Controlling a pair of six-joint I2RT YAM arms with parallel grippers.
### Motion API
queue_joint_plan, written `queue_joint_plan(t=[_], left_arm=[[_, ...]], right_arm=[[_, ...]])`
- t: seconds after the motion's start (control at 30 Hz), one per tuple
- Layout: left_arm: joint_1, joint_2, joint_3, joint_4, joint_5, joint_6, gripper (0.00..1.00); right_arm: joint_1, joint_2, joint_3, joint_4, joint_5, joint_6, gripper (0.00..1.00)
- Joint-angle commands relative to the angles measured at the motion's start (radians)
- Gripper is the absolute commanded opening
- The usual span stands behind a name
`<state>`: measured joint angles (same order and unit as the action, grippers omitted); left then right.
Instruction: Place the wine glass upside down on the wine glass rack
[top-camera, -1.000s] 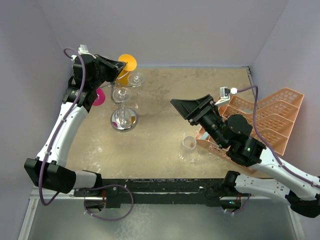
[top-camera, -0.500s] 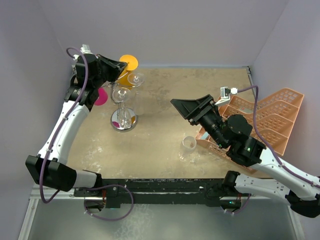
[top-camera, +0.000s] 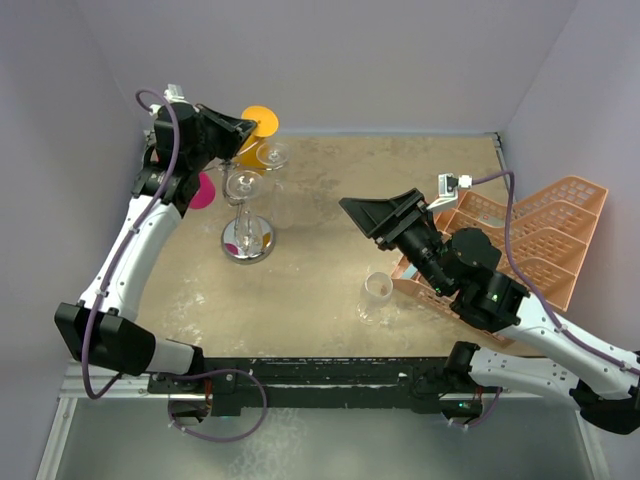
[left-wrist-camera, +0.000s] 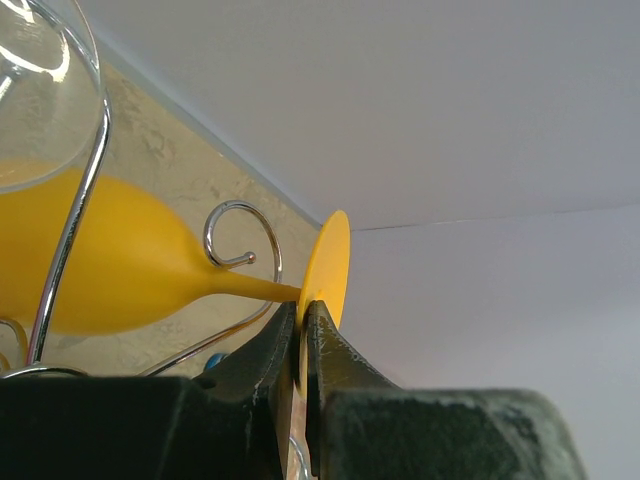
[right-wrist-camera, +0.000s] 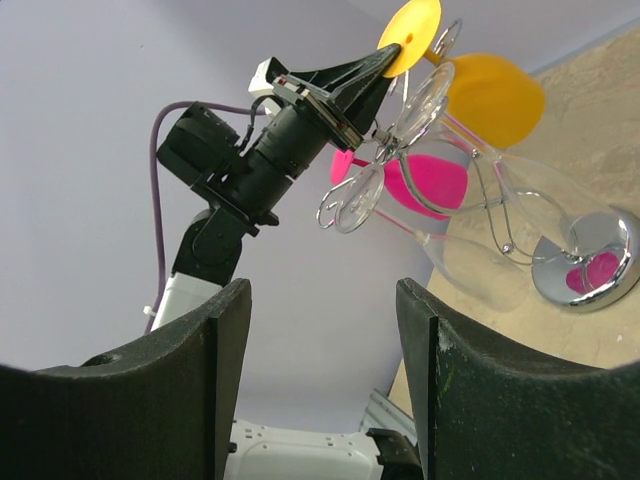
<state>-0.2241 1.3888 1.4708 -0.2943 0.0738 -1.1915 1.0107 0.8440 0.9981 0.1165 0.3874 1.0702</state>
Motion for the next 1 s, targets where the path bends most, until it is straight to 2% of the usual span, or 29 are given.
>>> queue_joint_plan(t=[0.0, 0.4, 0.97], left_arm=[[0.000, 0.022, 0.040, 0.027, 0.011, 0.026, 0.04], [0.000, -0.036, 0.053, -0.058, -0.063, 0.068, 0.05], [-0.032, 0.034, 0.154, -0.113, -0.078, 0.085, 0.06]], right_arm=[[0.001, -0.008, 0.010, 0.034, 0.031, -0.003, 0.62], [0.002, 0.004, 0.010, 0.035, 0.030, -0.004, 0.62], [0.002, 0.000, 0.007, 0.036, 0.030, 0.001, 0.62]])
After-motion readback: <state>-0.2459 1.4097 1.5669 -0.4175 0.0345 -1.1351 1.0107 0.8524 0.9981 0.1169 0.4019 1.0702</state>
